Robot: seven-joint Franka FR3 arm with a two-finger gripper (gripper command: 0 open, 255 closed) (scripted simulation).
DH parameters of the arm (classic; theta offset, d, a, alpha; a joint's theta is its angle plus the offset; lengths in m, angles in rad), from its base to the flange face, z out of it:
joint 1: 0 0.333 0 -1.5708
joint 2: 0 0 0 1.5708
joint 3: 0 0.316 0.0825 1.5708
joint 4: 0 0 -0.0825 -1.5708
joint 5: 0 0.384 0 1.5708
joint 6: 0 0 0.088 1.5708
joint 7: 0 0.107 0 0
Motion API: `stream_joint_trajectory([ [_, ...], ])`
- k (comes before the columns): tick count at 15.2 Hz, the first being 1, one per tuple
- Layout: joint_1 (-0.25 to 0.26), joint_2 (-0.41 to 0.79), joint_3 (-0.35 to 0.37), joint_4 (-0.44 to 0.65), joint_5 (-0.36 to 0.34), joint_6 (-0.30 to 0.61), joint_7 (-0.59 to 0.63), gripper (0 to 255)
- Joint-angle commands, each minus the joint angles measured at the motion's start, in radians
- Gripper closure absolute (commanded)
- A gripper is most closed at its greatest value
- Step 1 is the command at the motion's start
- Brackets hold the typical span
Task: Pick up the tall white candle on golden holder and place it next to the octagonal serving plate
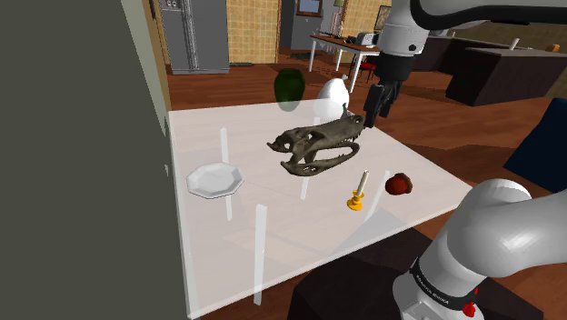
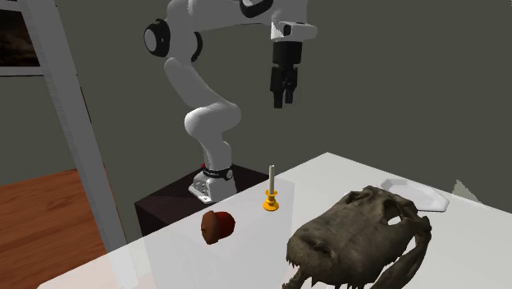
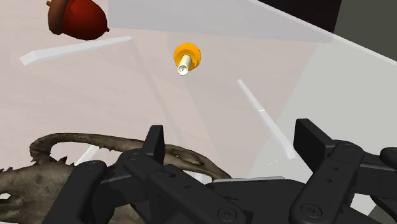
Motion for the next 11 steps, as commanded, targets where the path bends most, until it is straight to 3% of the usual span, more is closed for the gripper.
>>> stream_joint_trajectory([
  [1,0.000,0.000,0.000,0.000,0.000,0.000,0.000,0],
  [11,-0.051,-0.053,-0.083,-0.350,-0.062,0.305,-0.044,0],
])
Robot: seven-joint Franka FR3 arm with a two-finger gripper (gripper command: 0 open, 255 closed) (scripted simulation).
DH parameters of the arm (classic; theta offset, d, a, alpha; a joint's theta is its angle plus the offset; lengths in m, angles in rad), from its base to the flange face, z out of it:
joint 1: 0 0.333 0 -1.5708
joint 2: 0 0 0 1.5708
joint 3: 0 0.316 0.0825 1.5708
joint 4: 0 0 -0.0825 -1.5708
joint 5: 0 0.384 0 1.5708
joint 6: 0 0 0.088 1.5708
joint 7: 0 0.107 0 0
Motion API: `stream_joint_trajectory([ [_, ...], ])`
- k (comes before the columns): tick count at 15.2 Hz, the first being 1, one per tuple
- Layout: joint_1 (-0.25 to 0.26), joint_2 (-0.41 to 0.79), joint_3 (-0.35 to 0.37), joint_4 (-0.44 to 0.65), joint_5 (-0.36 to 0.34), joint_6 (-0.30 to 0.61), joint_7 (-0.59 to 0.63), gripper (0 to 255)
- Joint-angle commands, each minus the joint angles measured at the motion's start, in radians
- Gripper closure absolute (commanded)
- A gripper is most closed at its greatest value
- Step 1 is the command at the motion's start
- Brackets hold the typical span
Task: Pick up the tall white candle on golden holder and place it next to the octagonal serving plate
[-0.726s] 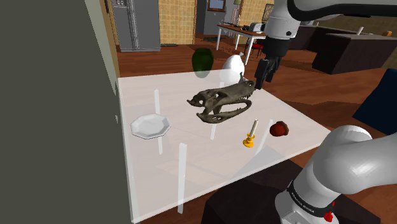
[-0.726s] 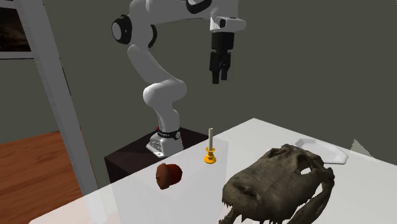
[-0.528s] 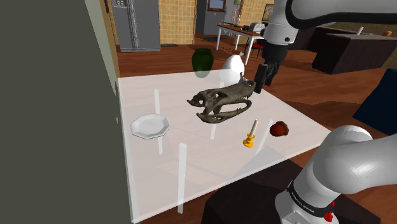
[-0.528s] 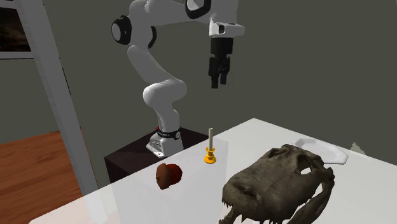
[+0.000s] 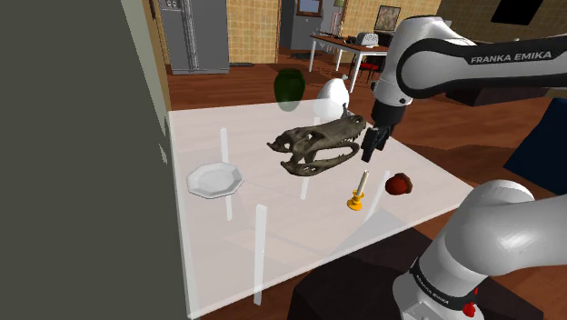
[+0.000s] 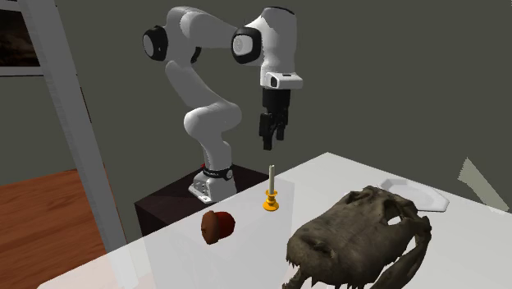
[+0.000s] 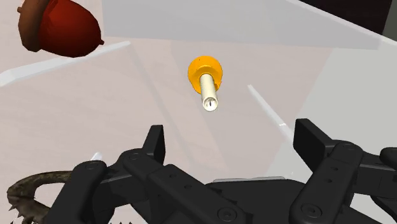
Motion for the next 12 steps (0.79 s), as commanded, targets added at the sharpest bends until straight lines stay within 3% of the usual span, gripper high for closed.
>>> stream_joint_trajectory([
  [1,-0.011,-0.001,-0.016,-0.073,-0.014,0.074,-0.006,0],
  [12,-0.028,0.055,-0.045,-0.194,-0.041,0.252,-0.011,0],
])
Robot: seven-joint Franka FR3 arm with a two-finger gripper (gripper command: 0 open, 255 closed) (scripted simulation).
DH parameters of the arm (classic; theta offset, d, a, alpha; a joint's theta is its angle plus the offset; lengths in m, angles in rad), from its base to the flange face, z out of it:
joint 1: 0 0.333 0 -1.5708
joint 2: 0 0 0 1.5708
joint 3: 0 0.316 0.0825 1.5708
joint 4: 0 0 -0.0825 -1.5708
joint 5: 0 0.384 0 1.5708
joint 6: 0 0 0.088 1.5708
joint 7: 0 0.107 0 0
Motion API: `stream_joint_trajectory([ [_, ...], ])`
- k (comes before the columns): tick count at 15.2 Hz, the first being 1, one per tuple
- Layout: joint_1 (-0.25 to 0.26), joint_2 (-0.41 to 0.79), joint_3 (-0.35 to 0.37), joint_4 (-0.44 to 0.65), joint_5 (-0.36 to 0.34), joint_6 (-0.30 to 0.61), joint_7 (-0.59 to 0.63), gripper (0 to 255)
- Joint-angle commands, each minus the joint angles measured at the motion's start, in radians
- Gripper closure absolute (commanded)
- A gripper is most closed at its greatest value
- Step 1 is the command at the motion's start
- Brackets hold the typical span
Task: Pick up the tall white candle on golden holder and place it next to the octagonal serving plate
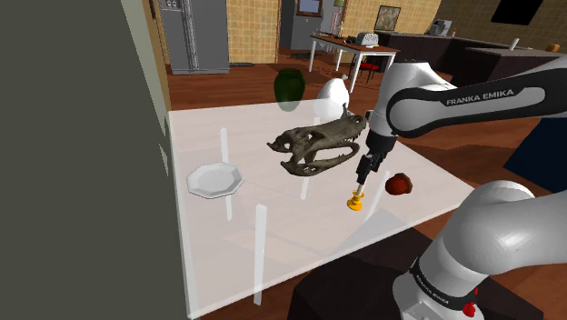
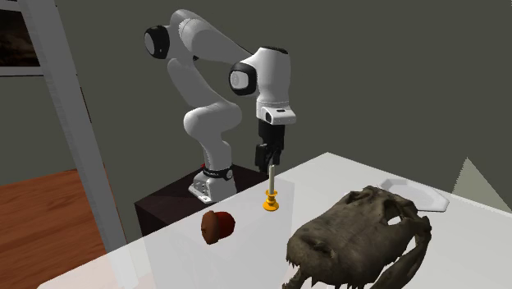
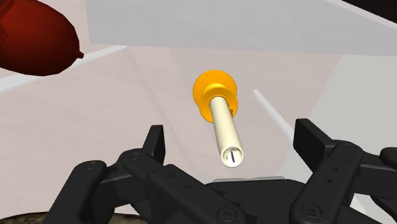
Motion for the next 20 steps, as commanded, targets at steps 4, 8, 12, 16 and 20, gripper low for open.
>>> stream_joint_trajectory([
  [4,-0.001,0.005,-0.002,-0.006,-0.001,0.011,0.000,0],
  [8,-0.001,0.005,-0.002,-0.006,-0.001,0.011,0.000,255],
  [12,-0.001,0.005,-0.001,-0.006,-0.001,0.011,0.000,255],
  [16,-0.001,0.005,-0.001,-0.006,-0.001,0.011,0.000,255],
  [20,0.002,-0.023,0.006,0.035,0.006,-0.058,-0.001,255],
])
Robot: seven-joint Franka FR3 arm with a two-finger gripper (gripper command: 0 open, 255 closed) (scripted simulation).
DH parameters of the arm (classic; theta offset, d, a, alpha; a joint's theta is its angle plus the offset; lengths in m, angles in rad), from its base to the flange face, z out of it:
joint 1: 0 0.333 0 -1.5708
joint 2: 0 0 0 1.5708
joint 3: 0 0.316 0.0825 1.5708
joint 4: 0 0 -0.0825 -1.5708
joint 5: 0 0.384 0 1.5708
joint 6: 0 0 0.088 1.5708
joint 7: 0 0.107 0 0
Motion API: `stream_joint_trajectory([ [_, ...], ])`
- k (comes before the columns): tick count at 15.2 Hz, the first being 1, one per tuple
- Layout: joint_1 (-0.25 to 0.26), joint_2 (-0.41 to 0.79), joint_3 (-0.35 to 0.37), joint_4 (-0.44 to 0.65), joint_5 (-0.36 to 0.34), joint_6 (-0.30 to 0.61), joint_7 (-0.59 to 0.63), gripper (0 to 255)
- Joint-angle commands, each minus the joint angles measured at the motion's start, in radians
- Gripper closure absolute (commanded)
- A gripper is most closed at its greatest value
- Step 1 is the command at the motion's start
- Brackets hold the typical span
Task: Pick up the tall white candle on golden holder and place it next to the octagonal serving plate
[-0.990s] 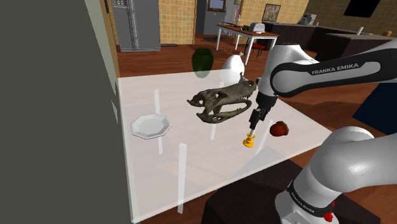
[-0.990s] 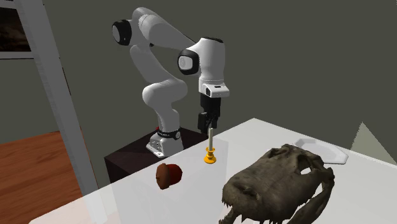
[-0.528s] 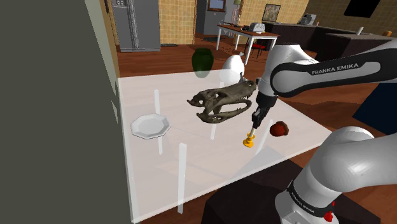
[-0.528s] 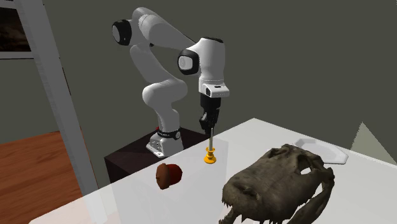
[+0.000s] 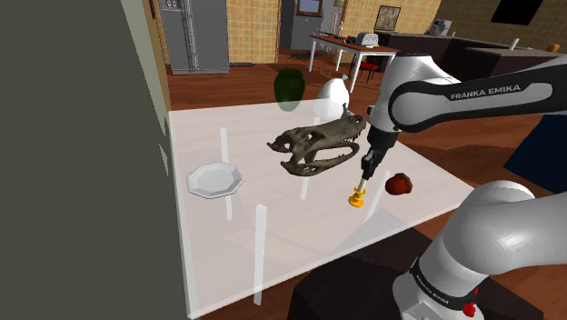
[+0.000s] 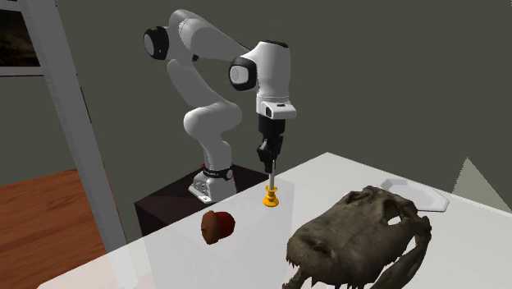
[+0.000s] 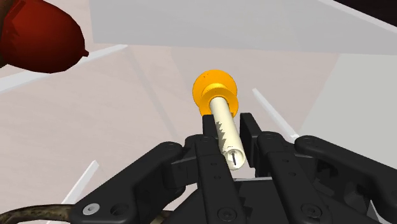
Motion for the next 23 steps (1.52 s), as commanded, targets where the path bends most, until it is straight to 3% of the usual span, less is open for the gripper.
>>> stream_joint_trajectory([
  [1,0.001,-0.010,0.003,0.021,0.003,-0.031,-0.001,255],
  [23,0.016,-0.048,0.035,0.298,0.037,-0.346,-0.008,255],
])
